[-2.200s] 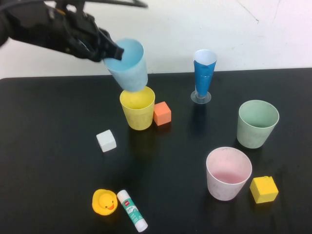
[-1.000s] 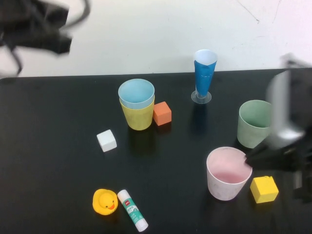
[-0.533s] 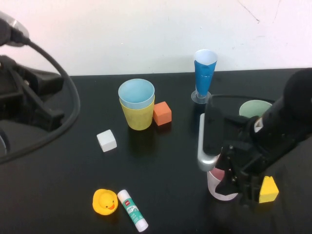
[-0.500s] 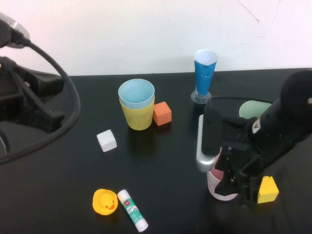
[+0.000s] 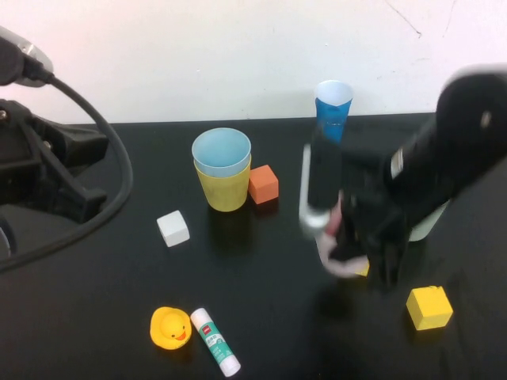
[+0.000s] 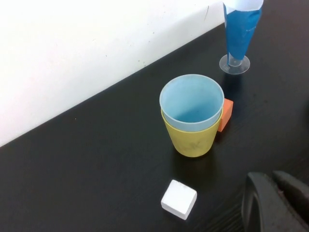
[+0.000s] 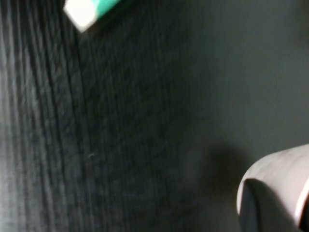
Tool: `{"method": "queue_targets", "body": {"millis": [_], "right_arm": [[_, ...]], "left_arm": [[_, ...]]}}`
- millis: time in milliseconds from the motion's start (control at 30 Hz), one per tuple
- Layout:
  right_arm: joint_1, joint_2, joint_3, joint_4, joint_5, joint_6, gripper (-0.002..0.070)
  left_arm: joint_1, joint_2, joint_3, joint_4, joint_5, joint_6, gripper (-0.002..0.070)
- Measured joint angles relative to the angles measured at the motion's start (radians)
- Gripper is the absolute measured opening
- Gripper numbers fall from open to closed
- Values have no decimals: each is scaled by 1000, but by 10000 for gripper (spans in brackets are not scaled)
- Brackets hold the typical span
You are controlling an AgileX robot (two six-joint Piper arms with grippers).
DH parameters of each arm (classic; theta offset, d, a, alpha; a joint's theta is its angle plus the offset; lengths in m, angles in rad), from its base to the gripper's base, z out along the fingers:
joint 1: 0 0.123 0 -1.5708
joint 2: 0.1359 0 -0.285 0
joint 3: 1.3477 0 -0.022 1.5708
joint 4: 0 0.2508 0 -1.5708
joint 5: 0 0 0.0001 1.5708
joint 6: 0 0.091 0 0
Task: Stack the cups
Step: Place the pink cup on the green cup
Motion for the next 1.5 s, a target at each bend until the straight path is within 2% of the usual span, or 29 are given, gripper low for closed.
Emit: {"method": "queue_targets", "body": {"millis": [133, 267, 333, 433, 633, 1133, 1233, 1400, 1500], "right_arm": [[2, -25, -155, -91, 82, 37, 43], [-13, -42, -257, -277, 113, 192, 43], [-45, -42, -268, -313, 123, 237, 43], [-118, -42, -264, -293, 136, 266, 43], [-254, -35, -232, -126, 63, 247, 42], [-262, 98, -227, -60, 122, 199, 45], [-262, 102, -227, -51, 128, 195, 87], [-262, 102, -227, -45, 153, 199, 267], [-262, 102, -227, -41, 167, 214, 335]], "left_arm": [[0, 0, 2, -10, 2, 0, 2], [0, 5, 2, -49, 0, 0, 2], [0, 19, 2, -94, 0, 0, 2], [0, 51, 2, -182, 4, 30, 2], [0, 112, 4, -317, 9, 157, 2], [0, 154, 4, -376, 0, 238, 2], [0, 154, 4, -378, -4, 247, 2], [0, 154, 6, -382, -9, 261, 2], [0, 154, 5, -382, -11, 261, 2]]}}
